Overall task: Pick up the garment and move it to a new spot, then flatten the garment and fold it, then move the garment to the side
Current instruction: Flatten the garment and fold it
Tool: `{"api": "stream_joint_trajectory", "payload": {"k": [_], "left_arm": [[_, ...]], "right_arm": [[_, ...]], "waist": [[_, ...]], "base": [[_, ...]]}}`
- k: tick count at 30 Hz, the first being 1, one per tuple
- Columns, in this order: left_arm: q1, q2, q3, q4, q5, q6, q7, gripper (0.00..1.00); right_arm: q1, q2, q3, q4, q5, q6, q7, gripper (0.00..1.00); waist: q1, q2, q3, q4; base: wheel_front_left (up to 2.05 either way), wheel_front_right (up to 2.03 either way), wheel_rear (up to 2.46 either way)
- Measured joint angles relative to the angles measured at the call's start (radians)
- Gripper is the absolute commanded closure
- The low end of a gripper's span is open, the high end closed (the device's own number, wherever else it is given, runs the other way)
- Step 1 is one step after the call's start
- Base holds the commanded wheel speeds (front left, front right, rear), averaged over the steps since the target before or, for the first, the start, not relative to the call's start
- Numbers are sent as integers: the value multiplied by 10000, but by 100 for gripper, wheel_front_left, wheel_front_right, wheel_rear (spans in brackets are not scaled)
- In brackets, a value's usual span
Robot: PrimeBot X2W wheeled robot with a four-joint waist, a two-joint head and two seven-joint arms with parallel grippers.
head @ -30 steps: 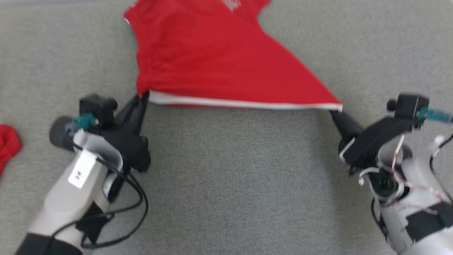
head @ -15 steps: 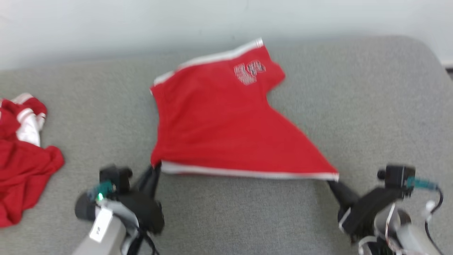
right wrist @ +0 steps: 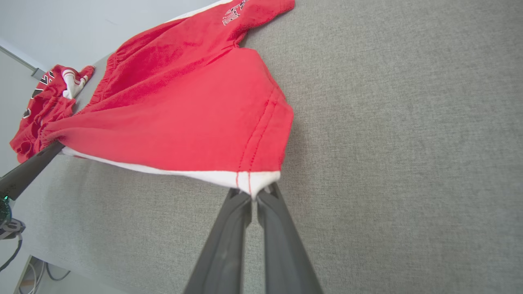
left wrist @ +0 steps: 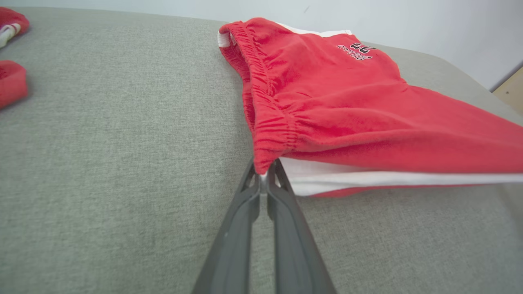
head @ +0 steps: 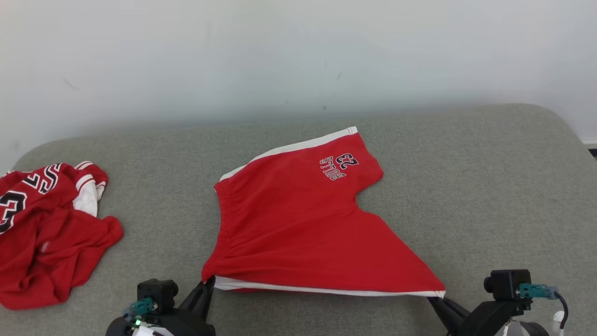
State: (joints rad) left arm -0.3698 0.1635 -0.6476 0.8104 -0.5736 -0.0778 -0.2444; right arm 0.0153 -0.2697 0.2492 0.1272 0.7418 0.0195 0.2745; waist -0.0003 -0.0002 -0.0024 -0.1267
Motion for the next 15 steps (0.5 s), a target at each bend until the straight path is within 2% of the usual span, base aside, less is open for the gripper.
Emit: {"api": "stream_joint_trajectory", "payload": {"k": [15], "left_arm": [[394, -8, -424, 132, 366, 163, -29, 100]], "right_arm": [[431, -276, 639, -288, -318, -462, 1005, 100]], "waist": [[3, 1, 57, 134]], "base": [[0, 0, 0]]}}
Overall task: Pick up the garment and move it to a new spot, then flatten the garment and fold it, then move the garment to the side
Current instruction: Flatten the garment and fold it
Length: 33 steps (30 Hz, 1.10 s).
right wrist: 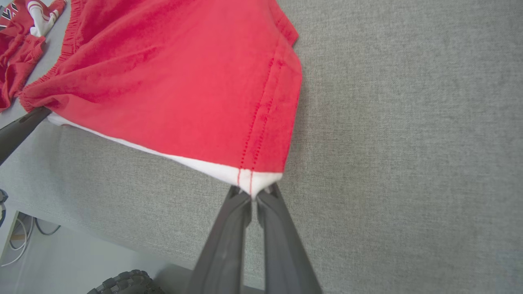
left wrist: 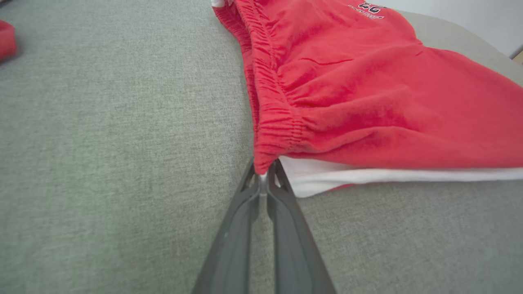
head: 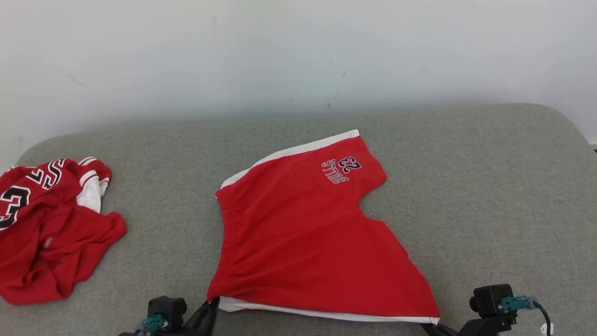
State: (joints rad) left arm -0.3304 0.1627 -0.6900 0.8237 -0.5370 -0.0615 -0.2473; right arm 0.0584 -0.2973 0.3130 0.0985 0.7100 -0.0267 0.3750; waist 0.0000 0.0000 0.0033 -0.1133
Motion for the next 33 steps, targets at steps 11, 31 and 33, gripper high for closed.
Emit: {"api": "stream_joint_trajectory", "payload": {"k": [11, 31, 33], "left_arm": [[178, 111, -288, 38, 226, 0, 0, 98], [614, 625, 90, -148, 186, 541, 2, 0], [686, 621, 449, -466, -35, 631, 0, 0]], "right_arm": [[258, -288, 295, -288, -364, -221, 658, 100], [964, -746, -234, -807, -533, -683, 1003, 0], [960, -748, -652, -980, -560, -800, 709, 0]], "waist": [[0, 0, -41, 127], [-1, 0, -286, 315], [0, 0, -370, 358]], "base": [[0, 0, 0], [0, 0, 0], [0, 0, 0]]}}
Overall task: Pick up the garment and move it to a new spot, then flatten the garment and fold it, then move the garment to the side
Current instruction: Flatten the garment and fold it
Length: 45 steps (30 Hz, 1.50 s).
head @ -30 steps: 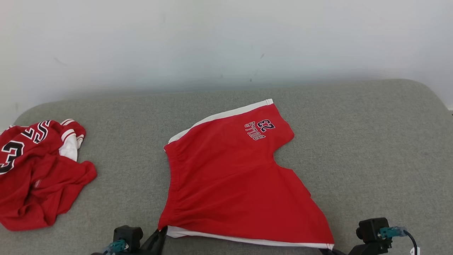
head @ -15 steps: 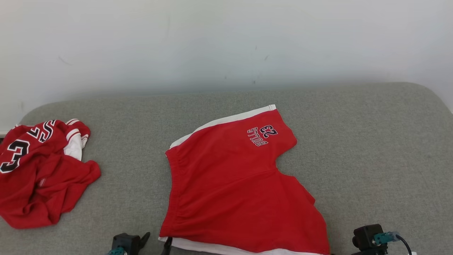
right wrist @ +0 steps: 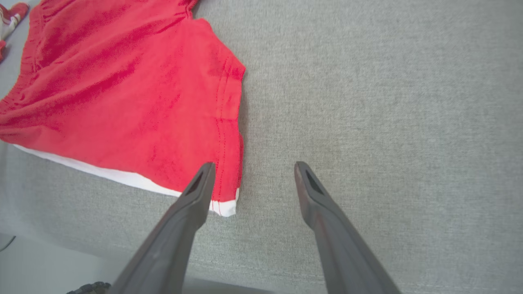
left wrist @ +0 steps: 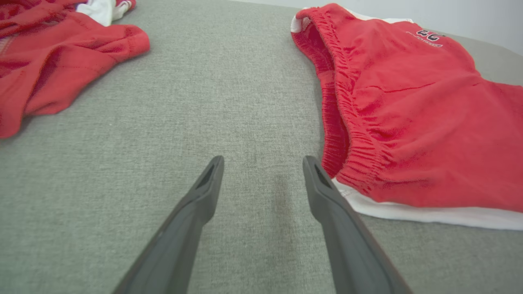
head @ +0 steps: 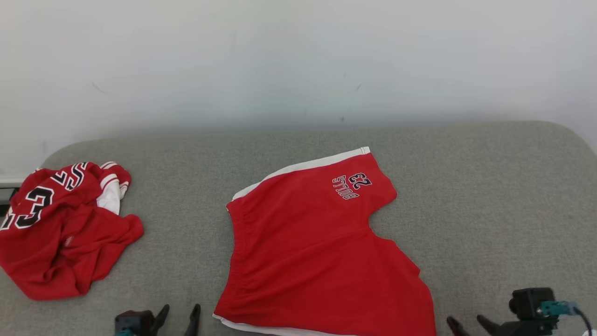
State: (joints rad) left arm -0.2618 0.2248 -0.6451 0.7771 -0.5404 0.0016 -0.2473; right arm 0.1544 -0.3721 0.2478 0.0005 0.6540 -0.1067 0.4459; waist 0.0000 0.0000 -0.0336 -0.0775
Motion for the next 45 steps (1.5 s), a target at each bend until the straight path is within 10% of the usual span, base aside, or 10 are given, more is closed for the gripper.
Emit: {"api": "stream_joint_trajectory", "payload": {"k": [26, 45], "left_arm": [[2600, 786, 1927, -5124, -259, 1083, -44, 0], [4006, 1478, 2343, -7012, 326, 1225, 1402, 0]], "right_arm": [[142, 1864, -2201, -284, -694, -176, -4391, 0], [501, 2105, -2207, 295, -646, -167, -4813, 0]], "waist": [[0, 1, -1106, 513], [1, 1, -886, 588]], "base": [[0, 0, 0], [0, 0, 0]]}}
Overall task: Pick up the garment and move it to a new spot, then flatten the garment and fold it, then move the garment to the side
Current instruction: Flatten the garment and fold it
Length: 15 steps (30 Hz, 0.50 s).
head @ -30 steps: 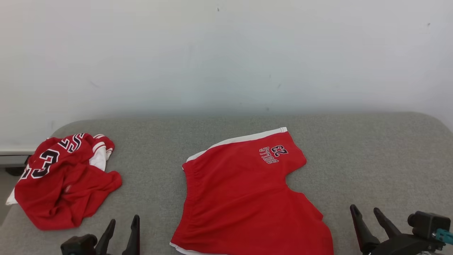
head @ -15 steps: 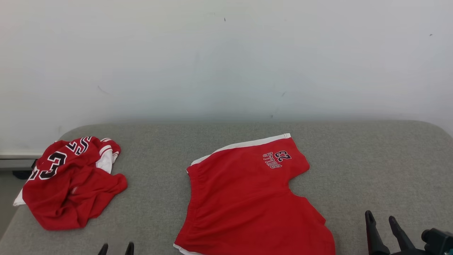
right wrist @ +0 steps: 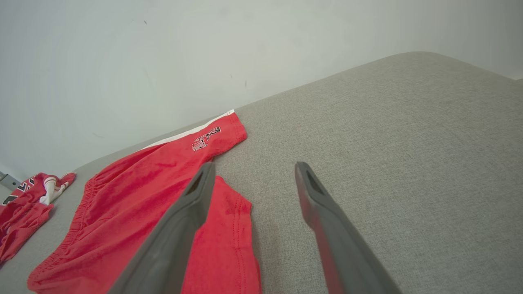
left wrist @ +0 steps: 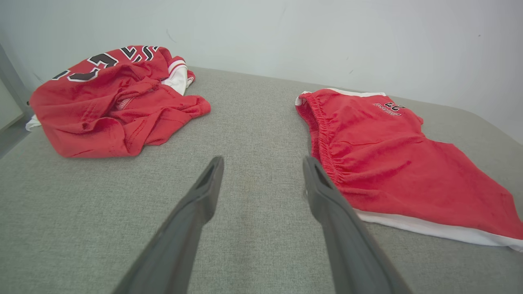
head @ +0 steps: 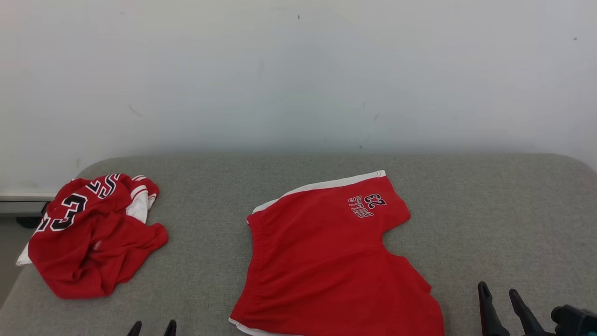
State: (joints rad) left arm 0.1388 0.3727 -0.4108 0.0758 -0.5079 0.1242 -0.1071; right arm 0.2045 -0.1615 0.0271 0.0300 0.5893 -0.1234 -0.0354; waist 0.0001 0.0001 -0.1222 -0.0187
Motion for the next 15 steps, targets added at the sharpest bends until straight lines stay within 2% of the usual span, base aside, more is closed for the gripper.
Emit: {"api": "stream_joint_trajectory", "payload": {"k": [15], "left_arm": [[234, -255, 658, -614, 537, 0, 936, 0]], "right_arm": [[-99, 8, 31, 234, 2, 82, -94, 0]], "waist": [[0, 0, 157, -126]], "base": [[0, 0, 0]]}}
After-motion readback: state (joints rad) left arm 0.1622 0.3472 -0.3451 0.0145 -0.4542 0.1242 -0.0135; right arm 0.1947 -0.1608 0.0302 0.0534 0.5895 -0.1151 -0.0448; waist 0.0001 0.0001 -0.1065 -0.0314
